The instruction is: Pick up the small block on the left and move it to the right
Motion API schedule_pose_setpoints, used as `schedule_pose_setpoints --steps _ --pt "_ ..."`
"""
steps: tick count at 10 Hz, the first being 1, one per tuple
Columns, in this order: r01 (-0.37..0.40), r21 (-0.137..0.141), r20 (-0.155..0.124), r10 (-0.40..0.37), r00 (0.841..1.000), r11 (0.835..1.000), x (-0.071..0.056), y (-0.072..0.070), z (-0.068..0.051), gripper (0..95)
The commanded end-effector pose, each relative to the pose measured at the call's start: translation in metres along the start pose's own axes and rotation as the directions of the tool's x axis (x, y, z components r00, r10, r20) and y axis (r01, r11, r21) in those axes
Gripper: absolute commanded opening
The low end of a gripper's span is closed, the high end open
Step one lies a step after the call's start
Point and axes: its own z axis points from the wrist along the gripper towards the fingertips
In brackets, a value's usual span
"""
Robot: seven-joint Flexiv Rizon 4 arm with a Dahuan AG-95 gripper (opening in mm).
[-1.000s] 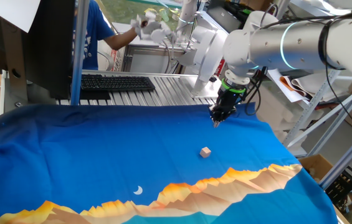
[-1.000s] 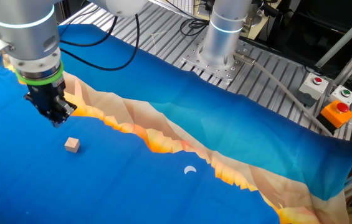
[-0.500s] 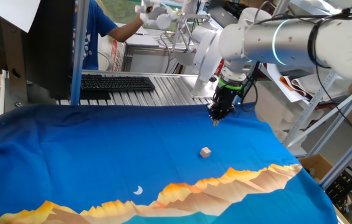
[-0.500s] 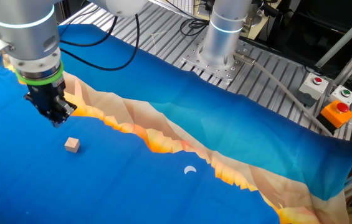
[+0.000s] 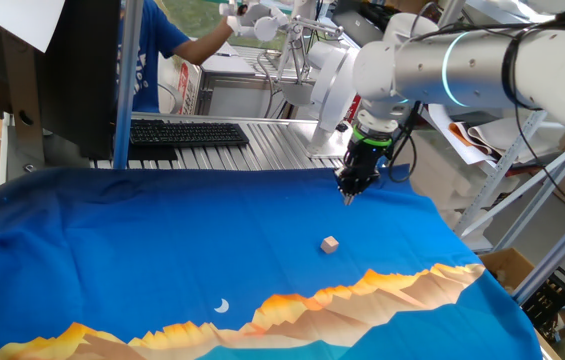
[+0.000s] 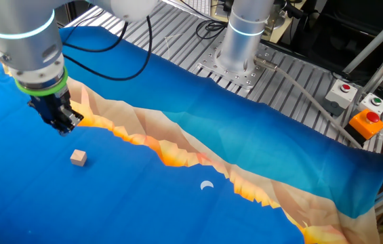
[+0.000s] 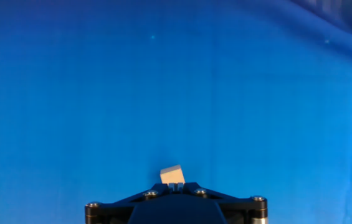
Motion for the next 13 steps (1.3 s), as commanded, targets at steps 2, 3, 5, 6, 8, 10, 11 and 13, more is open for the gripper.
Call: schedule_pose_setpoints --steps 2,3,5,6,8,10,11,13 --pt "0.044 -0.002 -0.003 -0.044 0.999 0.999 0.002 0.003 0.002 0.0" --pt "0.058 -0.002 0.001 -0.058 0.998 0.998 0.005 0.007 0.005 0.0" --pt "0.089 0.005 0.006 -0.089 0.996 0.996 0.01 0.016 0.01 0.0" --pt "0.101 0.005 0.008 -0.101 0.995 0.995 0.01 0.017 0.01 0.0" --pt "0.122 0.007 0.011 -0.122 0.992 0.993 0.009 0.016 0.012 0.0" --pt "0.167 0.012 0.018 -0.167 0.986 0.986 0.003 0.012 0.019 0.0" --pt "0.178 0.016 0.022 -0.178 0.984 0.984 0.001 0.011 0.022 0.0" --pt "0.207 0.023 0.022 -0.208 0.978 0.978 -0.005 0.011 0.029 0.0"
